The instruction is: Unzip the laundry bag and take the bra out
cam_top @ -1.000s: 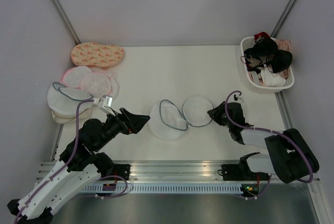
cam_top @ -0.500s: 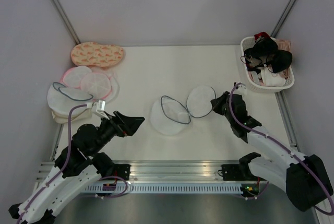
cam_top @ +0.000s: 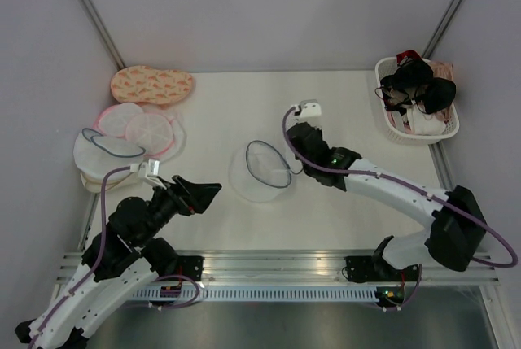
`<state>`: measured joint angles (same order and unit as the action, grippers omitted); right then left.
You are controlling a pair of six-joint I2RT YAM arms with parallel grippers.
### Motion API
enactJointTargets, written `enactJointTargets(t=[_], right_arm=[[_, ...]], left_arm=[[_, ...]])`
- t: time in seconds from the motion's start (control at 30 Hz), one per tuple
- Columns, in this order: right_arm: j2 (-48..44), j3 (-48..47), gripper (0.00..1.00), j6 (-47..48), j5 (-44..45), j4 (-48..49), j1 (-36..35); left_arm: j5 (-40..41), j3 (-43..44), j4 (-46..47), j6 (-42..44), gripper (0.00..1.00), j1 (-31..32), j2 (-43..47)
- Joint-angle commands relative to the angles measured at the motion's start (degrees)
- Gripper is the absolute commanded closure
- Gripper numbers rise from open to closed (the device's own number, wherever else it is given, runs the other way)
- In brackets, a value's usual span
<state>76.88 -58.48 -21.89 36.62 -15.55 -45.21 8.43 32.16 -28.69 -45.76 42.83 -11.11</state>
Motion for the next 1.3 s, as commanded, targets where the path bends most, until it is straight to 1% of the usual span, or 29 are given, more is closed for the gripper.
enactJointTargets(t=[0.0, 0.2, 0.3, 0.37, 0.43, 0.47, 0.53, 0.57, 0.6, 0.63, 0.67, 0.7, 0.77, 0.8, 0.83, 0.87, 1.0, 1.1, 1.17, 1.2, 1.23, 1.27], right_arm=[[6.76, -5.06, 1.0, 6.41, 11.54, -5.46, -7.93], [15.66, -11.65, 1.0, 13.71, 15.14, -1.33, -18.14], [19.35, -14.81, 1.0, 17.4, 16.72, 0.17, -21.83], [21.98, -18.06, 1.0, 19.85, 18.83, 1.31, -24.21], [23.66, -19.55, 1.0, 21.36, 19.53, 2.45, -25.62], [25.32, -20.18, 1.0, 24.15, 19.89, 3.15, -26.5], [27.17, -22.45, 0.86, 25.31, 19.98, 4.12, -28.78], [28.22, -22.82, 0.82, 25.67, 16.76, 4.47, -29.58], [28.24, -22.99, 0.73, 25.49, 13.34, 5.26, -30.71], [27.97, -22.39, 0.68, 24.97, 8.69, 5.79, -31.07], [26.14, -21.51, 0.62, 24.27, -2.93, 6.49, -31.16], [24.65, -17.93, 0.57, 22.61, -7.66, 10.07, -31.17], [19.31, -13.79, 0.54, 20.41, -18.38, 14.3, -30.99], [17.53, -11.59, 0.53, 18.92, -28.43, 16.76, -30.29], [15.69, -7.31, 0.52, 16.29, -32.36, 21.13, -29.68], [12.88, -5.7, 0.52, 15.13, -35.01, 22.57, -28.98], [7.42, -1.47, 0.49, 12.05, -42.75, 23.98, -27.22], [2.32, 2.66, 0.48, 9.85, -41.73, 24.44, -26.16], [-0.57, 2.84, 0.47, 9.32, -34.19, 22.16, -25.98], [-1.11, 2.41, 0.46, 8.71, -29.46, 18.49, -25.89], [-1.64, 2.14, 0.45, 8.1, -21.32, 16.45, -25.98], [-2.52, 2.05, 0.43, 7.31, -17.41, 14.69, -25.81]], left_arm=[[2.29, 1.06, -2.51, 0.23, 0.0, -0.03, 2.41], [5.02, 1.76, -6.38, -0.82, 0.01, -0.03, 7.07], [6.51, 1.94, -8.57, -2.4, 0.01, -0.03, 9.35], [9.14, 1.94, -10.67, -5.12, 0.01, -0.03, 10.58], [10.37, 1.94, -11.91, -5.92, 0.0, -0.03, 13.39], [10.82, 2.03, -12.44, -6.36, 0.0, -0.03, 14.01], [11.7, 2.46, -13.67, -6.89, 0.01, -0.03, 13.93], [11.96, 2.64, -14.02, -7.06, 0.01, -0.03, 13.84], [12.14, 2.64, -14.38, -7.41, 0.0, -0.03, 13.84], [12.66, 2.73, -14.55, -7.59, 0.0, -0.11, 13.84], [12.93, 2.9, -14.82, -7.68, 0.01, -0.03, 13.93], [13.8, 3.08, -15.34, -8.12, 0.0, -0.03, 13.93], [14.42, 3.87, -16.13, -8.38, 0.0, -0.03, 13.93], [14.77, 4.13, -16.4, -8.47, 0.01, -0.03, 13.93], [15.21, 4.4, -17.01, -8.56, 0.0, -0.03, 13.93], [15.3, 4.57, -17.1, -8.56, 0.01, -0.03, 13.93], [15.83, 4.05, -17.28, -8.82, 0.0, -0.11, 13.58], [15.22, 3.0, -16.93, -8.13, 0.01, -0.03, 11.47], [13.29, 2.21, -14.48, -6.55, 0.01, -0.03, 7.97], [11.19, 2.03, -13.51, -5.41, 0.0, -0.03, 4.38], [10.22, 2.03, -12.8, -4.96, 0.0, -0.03, 1.74], [9.34, 2.03, -12.1, -4.35, 0.0, -0.03, -0.81]])
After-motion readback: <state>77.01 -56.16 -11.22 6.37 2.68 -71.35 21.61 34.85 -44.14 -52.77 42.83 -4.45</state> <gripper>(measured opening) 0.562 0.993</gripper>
